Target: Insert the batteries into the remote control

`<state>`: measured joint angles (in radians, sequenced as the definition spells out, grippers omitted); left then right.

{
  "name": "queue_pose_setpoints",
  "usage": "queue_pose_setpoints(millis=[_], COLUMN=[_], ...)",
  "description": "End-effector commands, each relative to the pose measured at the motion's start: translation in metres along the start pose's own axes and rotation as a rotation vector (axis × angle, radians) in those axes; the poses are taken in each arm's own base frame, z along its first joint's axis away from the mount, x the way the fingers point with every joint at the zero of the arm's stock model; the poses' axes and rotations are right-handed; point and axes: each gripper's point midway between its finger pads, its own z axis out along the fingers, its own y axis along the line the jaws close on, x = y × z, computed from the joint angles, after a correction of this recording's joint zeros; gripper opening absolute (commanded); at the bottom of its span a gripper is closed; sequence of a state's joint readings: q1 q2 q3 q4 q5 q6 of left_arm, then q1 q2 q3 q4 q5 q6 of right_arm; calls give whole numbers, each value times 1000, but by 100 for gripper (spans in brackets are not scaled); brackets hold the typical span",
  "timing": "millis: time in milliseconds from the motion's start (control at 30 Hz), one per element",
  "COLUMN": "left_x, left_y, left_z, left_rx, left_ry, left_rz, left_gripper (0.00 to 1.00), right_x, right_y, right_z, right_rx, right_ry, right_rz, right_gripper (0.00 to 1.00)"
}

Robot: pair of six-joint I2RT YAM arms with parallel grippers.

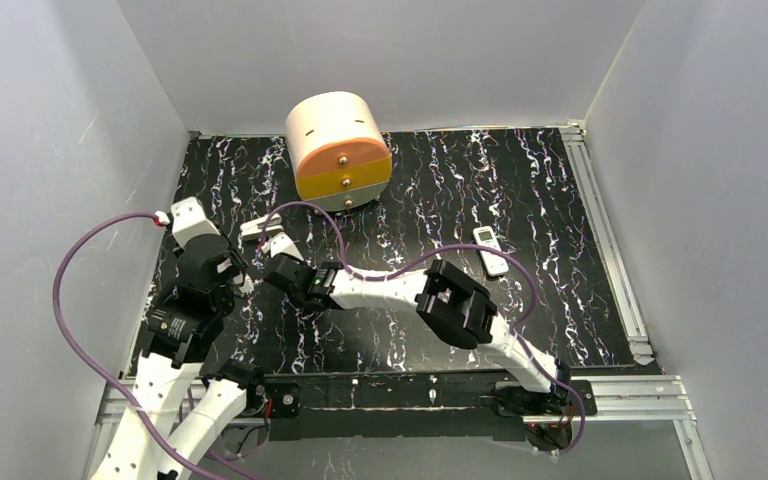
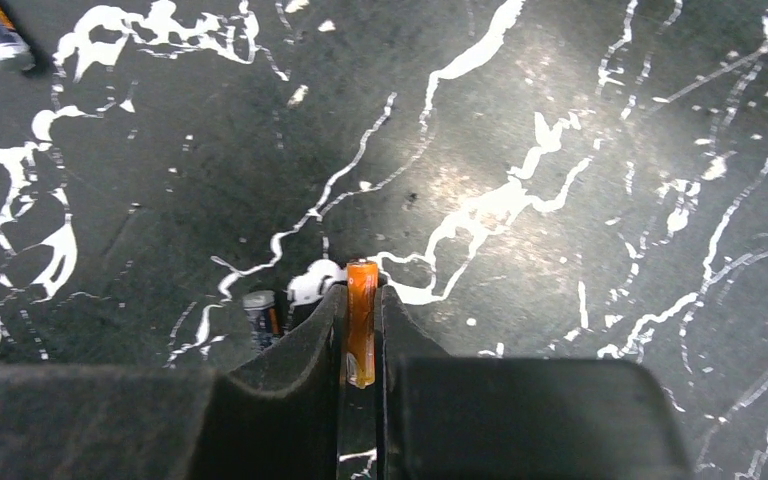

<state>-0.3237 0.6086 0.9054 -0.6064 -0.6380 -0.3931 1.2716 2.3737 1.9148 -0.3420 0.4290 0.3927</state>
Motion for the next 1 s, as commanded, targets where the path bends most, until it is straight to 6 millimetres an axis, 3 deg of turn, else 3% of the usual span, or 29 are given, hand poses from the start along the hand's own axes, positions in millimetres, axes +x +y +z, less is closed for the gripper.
queue_pose_setpoints(millis=[0,67,200,400,567,733,967], left_x=[5,10,26,33,29,18,-19], left_y=[-18,-29,-70,-144,-180,-225,-257], left_z=[4,5,7,-17,-26,-58,-78], left_rx=[80,131,331,763,942,1250,1423], left_ry=[24,54,99,116,152,230,339], left_rz=[15,8,-14,-47,-71,-120,-296], left_gripper=[0,0,0,0,0,0,0], right_x=[-15,-19,-19,-35,-51,-74,-110], right_y=[-30,-43,-82,-142,-188,-202,-208], right_z=[-27,-38,-64,-130,-182,-234,-310], right_rx=[101,120,141,118,122,64,-44], right_ry=[-27,-40,-84,-243,-364,-499,-729], right_rz=[14,61,212,440,562,607,631], right_gripper=[15,15,15,16,16,17,17])
